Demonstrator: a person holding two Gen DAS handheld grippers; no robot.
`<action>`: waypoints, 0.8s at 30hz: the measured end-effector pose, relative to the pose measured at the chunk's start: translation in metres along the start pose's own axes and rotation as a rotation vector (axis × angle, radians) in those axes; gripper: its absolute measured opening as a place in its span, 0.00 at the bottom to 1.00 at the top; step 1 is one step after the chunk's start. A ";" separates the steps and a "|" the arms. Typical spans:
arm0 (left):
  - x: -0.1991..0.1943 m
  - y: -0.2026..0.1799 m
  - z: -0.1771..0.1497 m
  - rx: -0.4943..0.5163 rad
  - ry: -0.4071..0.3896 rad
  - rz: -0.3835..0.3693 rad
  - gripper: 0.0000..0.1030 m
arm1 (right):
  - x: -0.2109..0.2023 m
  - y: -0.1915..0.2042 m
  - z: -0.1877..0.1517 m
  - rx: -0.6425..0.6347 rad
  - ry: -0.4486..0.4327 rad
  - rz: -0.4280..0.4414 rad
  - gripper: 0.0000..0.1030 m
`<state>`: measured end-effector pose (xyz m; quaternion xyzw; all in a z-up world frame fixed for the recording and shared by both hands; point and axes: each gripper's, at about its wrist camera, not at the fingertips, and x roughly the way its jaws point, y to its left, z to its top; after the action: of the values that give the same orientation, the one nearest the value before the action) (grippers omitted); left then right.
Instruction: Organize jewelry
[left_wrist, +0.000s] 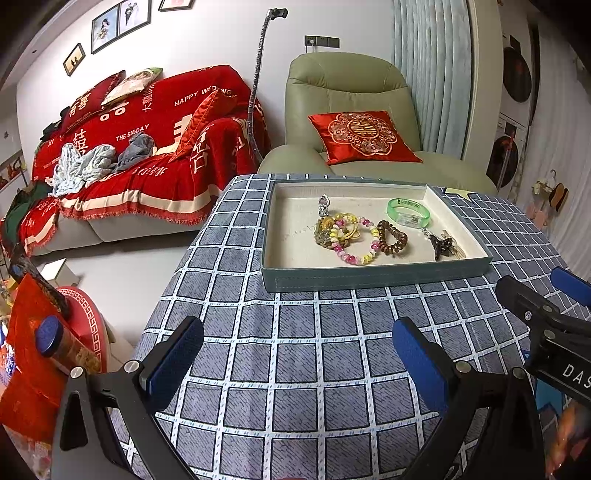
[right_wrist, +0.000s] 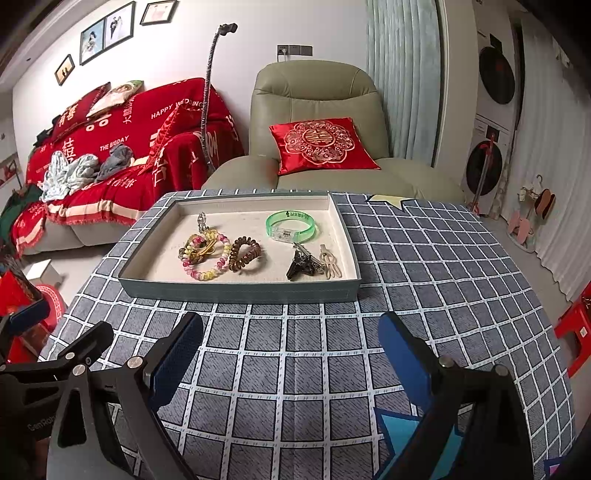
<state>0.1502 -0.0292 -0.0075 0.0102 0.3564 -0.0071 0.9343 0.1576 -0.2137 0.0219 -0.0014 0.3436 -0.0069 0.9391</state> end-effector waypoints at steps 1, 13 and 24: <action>0.000 0.000 0.000 0.001 0.000 0.000 1.00 | 0.000 0.000 0.000 0.000 0.000 0.001 0.94; -0.001 -0.001 0.001 0.001 0.000 -0.001 1.00 | -0.001 0.001 0.001 0.000 -0.001 0.001 0.94; -0.003 0.002 0.002 -0.009 -0.001 0.000 1.00 | -0.002 0.002 0.003 -0.002 -0.003 0.003 0.94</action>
<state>0.1494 -0.0268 -0.0040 0.0062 0.3559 -0.0056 0.9345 0.1582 -0.2111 0.0260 -0.0016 0.3422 -0.0051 0.9396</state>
